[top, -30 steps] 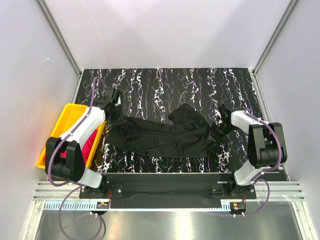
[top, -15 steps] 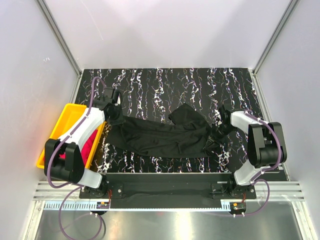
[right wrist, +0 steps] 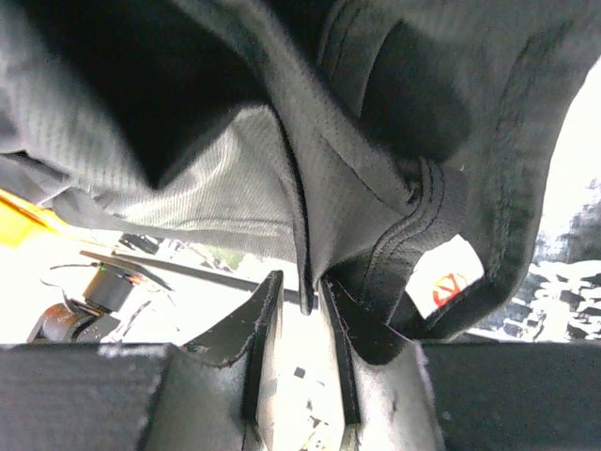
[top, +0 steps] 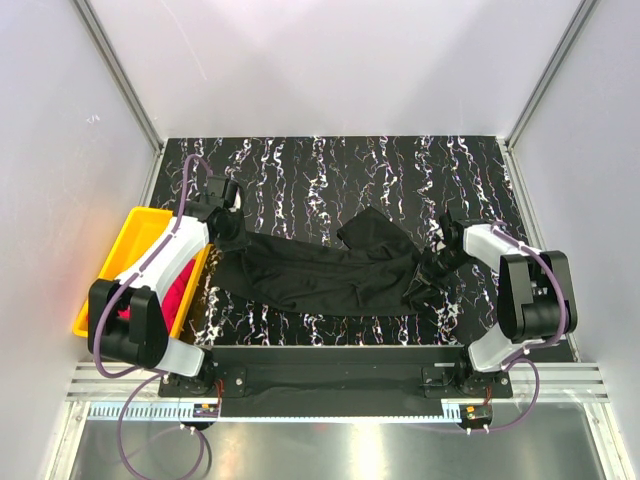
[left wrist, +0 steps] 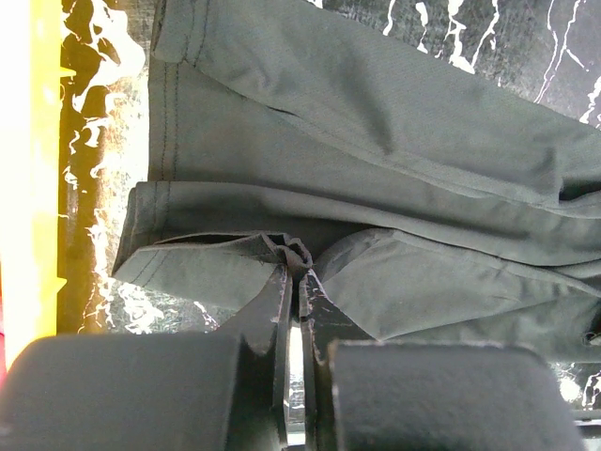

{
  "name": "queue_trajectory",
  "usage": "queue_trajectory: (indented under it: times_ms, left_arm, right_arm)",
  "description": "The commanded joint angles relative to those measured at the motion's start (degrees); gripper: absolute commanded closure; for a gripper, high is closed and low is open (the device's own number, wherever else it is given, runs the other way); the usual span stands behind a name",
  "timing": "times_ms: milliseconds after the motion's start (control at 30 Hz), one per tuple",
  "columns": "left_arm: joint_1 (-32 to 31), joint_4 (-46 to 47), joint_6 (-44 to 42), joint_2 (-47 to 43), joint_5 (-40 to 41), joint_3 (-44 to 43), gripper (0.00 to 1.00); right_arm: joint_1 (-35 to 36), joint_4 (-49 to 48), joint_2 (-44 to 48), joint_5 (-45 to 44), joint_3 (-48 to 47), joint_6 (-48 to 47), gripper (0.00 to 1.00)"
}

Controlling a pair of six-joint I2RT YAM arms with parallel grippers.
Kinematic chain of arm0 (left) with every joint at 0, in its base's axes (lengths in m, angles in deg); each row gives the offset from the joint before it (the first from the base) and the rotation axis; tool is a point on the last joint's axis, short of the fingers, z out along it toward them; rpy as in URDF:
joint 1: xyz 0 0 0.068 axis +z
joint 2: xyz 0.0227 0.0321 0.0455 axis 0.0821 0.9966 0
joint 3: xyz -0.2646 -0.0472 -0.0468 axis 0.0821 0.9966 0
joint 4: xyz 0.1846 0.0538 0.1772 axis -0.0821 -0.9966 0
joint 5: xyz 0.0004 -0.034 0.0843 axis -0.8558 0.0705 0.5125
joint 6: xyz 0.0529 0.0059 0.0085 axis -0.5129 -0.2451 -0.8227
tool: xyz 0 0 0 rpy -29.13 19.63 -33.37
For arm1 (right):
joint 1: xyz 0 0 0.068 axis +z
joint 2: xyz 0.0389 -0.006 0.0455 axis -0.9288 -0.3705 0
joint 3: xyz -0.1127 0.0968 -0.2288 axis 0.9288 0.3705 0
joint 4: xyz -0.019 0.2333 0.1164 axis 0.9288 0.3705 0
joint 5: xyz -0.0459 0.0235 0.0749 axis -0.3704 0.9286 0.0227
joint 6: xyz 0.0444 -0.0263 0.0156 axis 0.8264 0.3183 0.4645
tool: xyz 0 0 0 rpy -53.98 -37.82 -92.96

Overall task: Fold and stack the t-shirts
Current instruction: Flatten the tshirt out

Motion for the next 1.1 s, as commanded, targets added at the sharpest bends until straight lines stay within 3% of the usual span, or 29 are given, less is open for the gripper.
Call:
queue_trajectory:
  times_ms: [0, 333, 433, 600, 767, 933, 1067]
  left_arm:
    - [0.12, 1.38, -1.26, -2.50, -0.86, 0.69, 1.00]
    - [0.12, 1.56, -1.08, -2.41, -0.86, 0.78, 1.00]
    - [0.20, 1.65, -1.08, -2.67, -0.78, 0.86, 1.00]
    - [0.20, 1.65, -0.99, -2.58, -1.04, 0.78, 1.00]
    - [0.20, 1.65, -1.08, -2.59, -0.86, 0.69, 1.00]
    - [0.12, 1.91, -0.82, -2.06, -1.21, 0.87, 1.00]
    - [0.20, 2.00, -0.64, -1.44, -1.57, 0.43, 1.00]
  right_arm:
    - [0.54, 1.73, 3.15, 2.28, 0.36, 1.25, 0.72]
    - [0.46, 2.08, 1.66, 0.79, -0.69, -0.41, 0.72]
    - [0.28, 4.27, 1.04, -6.20, -3.67, -3.65, 0.71]
    - [-1.65, 9.63, -1.77, -20.99, -9.39, -7.63, 0.52]
    - [-2.01, 9.56, 1.38, -11.27, -11.07, -6.13, 0.50]
    - [-2.01, 5.43, 1.75, -1.87, -5.81, -2.36, 0.60]
    - [-1.92, 3.23, 1.30, -0.53, -2.37, -1.56, 0.66]
